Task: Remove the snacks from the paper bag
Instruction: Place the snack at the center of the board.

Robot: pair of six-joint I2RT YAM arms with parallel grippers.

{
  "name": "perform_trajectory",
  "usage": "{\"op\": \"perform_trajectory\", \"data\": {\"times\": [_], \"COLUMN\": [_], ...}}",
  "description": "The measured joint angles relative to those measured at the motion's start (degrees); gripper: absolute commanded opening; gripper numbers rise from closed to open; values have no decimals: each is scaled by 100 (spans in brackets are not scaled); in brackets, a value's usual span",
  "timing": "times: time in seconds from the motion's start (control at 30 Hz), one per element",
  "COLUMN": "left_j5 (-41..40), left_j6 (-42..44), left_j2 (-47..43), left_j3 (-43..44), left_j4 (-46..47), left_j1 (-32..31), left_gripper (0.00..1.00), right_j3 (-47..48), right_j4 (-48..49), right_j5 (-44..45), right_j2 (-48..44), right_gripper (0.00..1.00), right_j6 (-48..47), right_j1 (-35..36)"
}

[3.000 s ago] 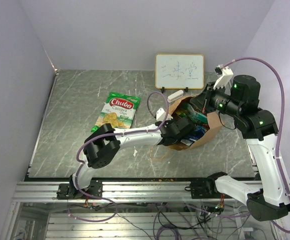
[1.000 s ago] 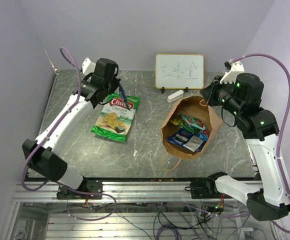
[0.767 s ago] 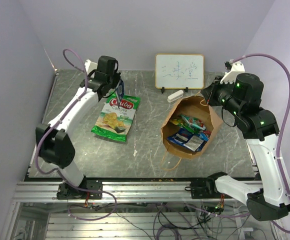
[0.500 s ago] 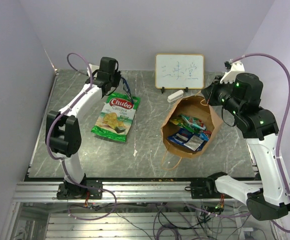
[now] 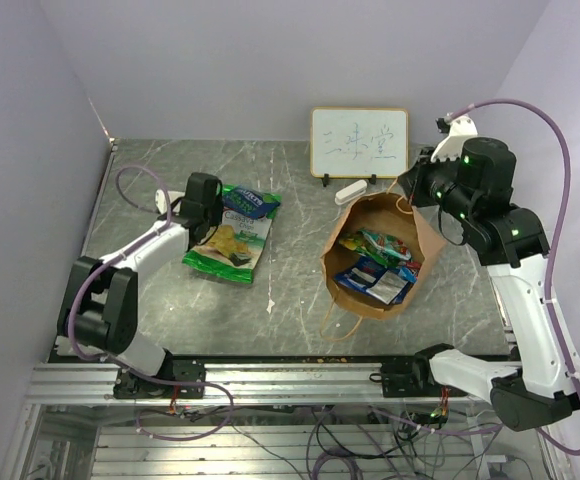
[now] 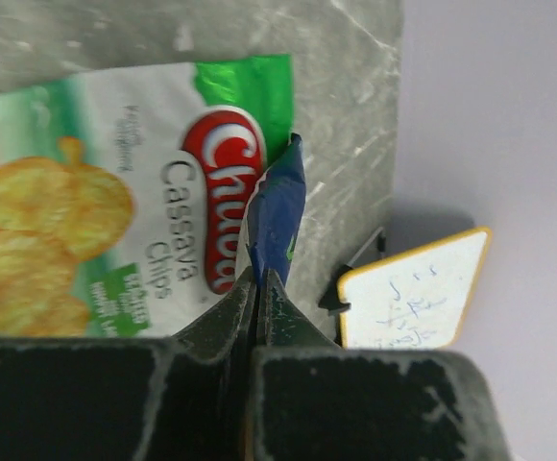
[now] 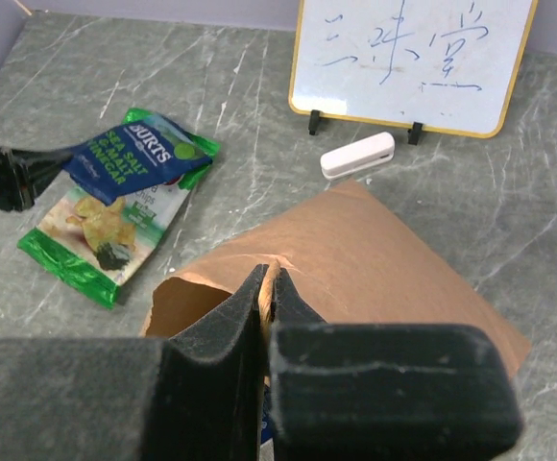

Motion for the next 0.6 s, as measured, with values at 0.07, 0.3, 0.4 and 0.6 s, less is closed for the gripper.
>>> {"op": "perform_trajectory", "data": {"times": [0.07, 0.3, 0.4, 0.6], "left_j5": [-127, -560, -675, -835], "left_j6": [-50, -262, -391, -525], "left_j2": [-188, -649, -664, -721], "left_j3": [-393, -1235, -1423, -1729], "left_j4": [120, 466, 529, 542], "left_j1": [-4, -46, -149, -343], "left_gripper": [7, 7, 7, 7], "right_j3": [74, 214, 214, 214], "right_j4": [-2, -7, -7, -11], "right_j5": [-26, -153, -181, -247], "right_j2": [59, 164, 164, 164], "right_gripper": [0, 0, 0, 0], "right_j6": [-50, -219, -256, -291], "right_j1": [0, 0, 0, 0]}}
